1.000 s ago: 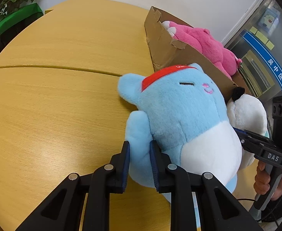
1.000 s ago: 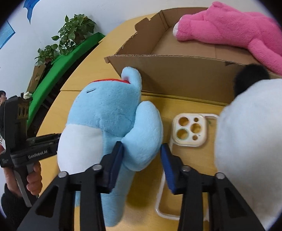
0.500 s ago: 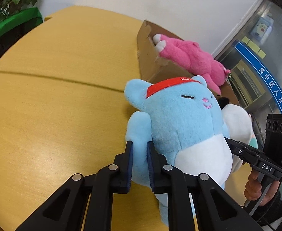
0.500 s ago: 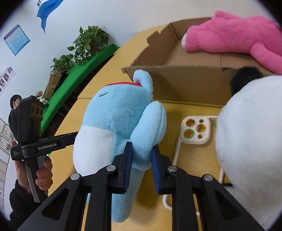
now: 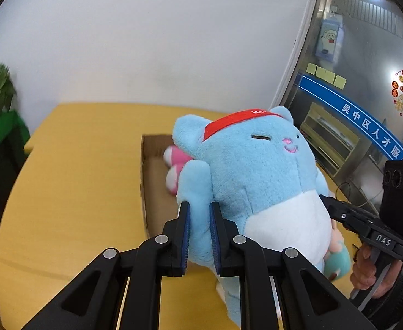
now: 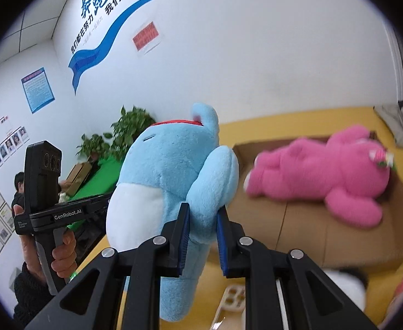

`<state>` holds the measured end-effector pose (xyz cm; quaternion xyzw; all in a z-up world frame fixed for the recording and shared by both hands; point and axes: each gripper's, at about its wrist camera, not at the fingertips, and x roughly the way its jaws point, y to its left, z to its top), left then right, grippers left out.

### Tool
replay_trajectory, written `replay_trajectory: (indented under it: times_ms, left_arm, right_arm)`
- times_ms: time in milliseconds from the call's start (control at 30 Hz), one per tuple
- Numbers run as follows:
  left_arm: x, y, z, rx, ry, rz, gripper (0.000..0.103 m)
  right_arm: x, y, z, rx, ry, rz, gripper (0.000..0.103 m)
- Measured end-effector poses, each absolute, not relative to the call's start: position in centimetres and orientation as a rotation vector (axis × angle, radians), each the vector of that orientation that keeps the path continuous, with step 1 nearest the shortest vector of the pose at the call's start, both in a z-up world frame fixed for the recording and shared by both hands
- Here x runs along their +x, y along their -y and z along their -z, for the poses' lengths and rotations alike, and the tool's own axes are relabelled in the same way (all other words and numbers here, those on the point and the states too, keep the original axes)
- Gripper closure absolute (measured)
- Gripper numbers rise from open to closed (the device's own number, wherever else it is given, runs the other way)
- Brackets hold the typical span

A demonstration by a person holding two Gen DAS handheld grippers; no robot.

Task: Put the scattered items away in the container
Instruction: 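Carry the blue cat into the box beside the pink bear and open the left gripper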

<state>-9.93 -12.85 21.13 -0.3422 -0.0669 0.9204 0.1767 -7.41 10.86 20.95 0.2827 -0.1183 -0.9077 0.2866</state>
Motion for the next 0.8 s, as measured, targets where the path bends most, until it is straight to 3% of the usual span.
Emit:
replay_trajectory:
  times_ms: [167, 300, 333, 367, 467, 600, 667, 800]
  left_arm:
    - [-17.4, 10.6, -18.7, -1.126, 0.174, -2.628, 0.09]
    - [-21.6, 10.6, -13.0, -1.299, 0.17, -2.616, 0.09]
    - [-22.1, 10.7, -11.9, -1.324, 0.184, -2.602, 0.096]
    - [-22.5, 10.8, -10.9, -1.335, 0.221, -2.557, 0.103]
    - [-22.8, 10.0, -9.2, -1.362, 0.168, -2.565, 0.103]
    - [-21.9, 9.5, -9.2, -1.349, 0.157, -2.553, 0.103]
    - [-21.6, 9.7, -8.9, -1.377, 0.153, -2.565, 0.103]
    - [-21.0, 8.9, -9.1, -1.358, 0.158, -2.58, 0.103]
  right_arm:
    - [-14.1, -10.9, -20.0, 0.858, 0.394, 2.441, 0.086]
    - [-18.5, -9.3, -15.2, 1.022, 0.396, 2.433, 0.086]
    - [-19.4, -9.2, -13.9, 1.067, 0.407, 2.423, 0.086]
    - [-20.5, -8.8, -12.1, 1.137, 0.416, 2.409, 0.086]
    - [-22.2, -7.1, -8.2, 1.308, 0.394, 2.325, 0.086]
    - [-23.0, -5.5, -7.5, 1.43, 0.225, 2.359, 0.084]
    - [-23.7, -6.5, -6.4, 1.513, 0.244, 2.355, 0.079]
    - [-24.9, -7.5, -4.6, 1.621, 0.232, 2.333, 0.078]
